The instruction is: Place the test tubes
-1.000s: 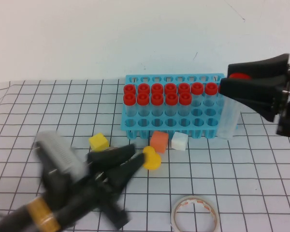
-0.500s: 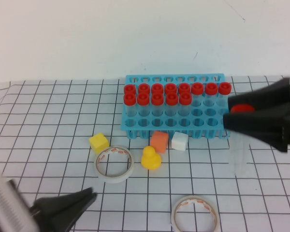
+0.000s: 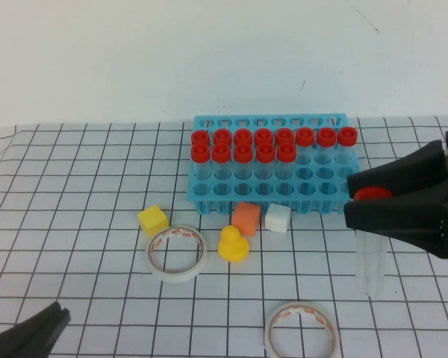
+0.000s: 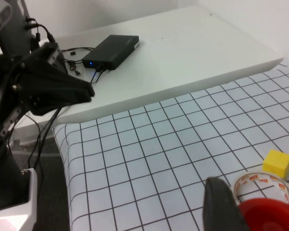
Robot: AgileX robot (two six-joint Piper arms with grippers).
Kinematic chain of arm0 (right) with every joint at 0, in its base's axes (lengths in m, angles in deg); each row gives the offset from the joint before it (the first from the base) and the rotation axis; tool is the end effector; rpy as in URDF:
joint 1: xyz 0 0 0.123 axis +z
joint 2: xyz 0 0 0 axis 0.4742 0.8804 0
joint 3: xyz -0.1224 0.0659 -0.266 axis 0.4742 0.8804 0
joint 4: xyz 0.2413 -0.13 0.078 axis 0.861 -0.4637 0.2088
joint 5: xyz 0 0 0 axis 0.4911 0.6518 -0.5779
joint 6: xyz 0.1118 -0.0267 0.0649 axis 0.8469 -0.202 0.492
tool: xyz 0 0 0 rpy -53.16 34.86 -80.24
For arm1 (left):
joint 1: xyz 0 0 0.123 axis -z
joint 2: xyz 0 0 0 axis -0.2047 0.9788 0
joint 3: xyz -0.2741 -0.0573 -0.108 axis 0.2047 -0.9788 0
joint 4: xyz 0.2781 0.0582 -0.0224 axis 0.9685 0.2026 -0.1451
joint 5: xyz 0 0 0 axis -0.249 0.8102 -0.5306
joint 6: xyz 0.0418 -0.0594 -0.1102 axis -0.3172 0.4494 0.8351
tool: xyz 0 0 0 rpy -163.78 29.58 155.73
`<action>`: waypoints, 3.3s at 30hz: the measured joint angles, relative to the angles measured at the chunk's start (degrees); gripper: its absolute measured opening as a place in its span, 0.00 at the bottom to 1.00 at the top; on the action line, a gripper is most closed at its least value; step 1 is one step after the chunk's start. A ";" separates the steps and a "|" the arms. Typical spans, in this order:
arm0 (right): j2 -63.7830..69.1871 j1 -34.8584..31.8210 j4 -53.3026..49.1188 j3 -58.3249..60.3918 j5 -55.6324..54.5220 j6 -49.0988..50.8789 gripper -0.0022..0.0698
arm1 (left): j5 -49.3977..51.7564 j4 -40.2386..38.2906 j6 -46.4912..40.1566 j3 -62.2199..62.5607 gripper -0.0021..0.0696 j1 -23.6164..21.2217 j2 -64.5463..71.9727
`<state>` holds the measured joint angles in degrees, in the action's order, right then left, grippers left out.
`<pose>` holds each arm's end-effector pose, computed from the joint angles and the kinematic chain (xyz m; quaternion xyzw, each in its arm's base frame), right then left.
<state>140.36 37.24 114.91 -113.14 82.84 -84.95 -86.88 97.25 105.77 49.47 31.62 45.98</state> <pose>0.2525 0.1538 0.3218 -0.4408 0.6726 0.3742 0.4618 0.1203 -0.0795 0.2494 0.2483 0.6467 -0.1719 0.7004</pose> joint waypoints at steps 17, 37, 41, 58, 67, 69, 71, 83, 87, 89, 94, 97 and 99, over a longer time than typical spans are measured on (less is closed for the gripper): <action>-0.05 0.00 -0.09 0.00 -5.88 6.12 0.42 | -5.91 14.43 0.95 0.00 0.03 0.00 -0.66; 0.06 0.00 -0.94 0.00 -9.76 6.35 0.42 | -7.38 26.32 1.39 0.00 0.03 0.00 -0.66; 0.06 0.00 -3.01 0.00 -11.94 7.65 0.42 | -7.38 26.46 1.39 0.00 0.03 0.00 -0.66; 12.38 15.16 -51.59 -0.65 -82.04 86.15 0.42 | -7.38 26.44 1.13 0.00 0.03 0.00 -0.66; 23.68 16.71 -83.58 -0.70 -106.87 90.94 0.42 | -7.38 29.29 1.13 0.00 0.03 0.00 -0.66; 25.52 16.95 -85.21 -0.70 -108.30 91.28 0.42 | -7.50 30.48 1.13 0.00 0.03 0.00 -0.66; 27.29 17.03 -84.84 -0.70 -108.88 91.44 0.42 | -7.60 31.43 1.13 0.00 0.03 0.00 -0.66; 35.71 17.03 -79.57 -5.44 -109.50 91.57 0.42 | -7.93 35.08 1.13 0.00 0.03 0.00 -0.66; 38.40 17.03 -79.57 -7.72 -109.50 91.57 0.42 | -8.06 35.08 1.13 0.00 0.03 0.00 -0.66; 39.51 16.82 -79.45 -8.74 -109.50 91.57 0.42 | -8.06 35.08 1.13 0.00 0.03 0.00 -0.66; 41.21 16.68 -78.35 -9.40 -109.61 90.55 0.42 | -8.06 35.21 1.13 0.00 0.03 0.00 -0.66; 42.01 16.68 -77.68 -9.44 -109.61 89.68 0.42 | -8.06 35.34 1.40 0.00 0.03 0.00 -0.66; 42.46 16.68 -77.15 -9.54 -109.61 89.33 0.42 | -8.06 35.36 1.40 0.00 0.03 0.00 -0.66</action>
<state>182.82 53.92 37.76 -122.68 -26.77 4.38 -94.94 132.61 107.17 49.47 31.62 45.33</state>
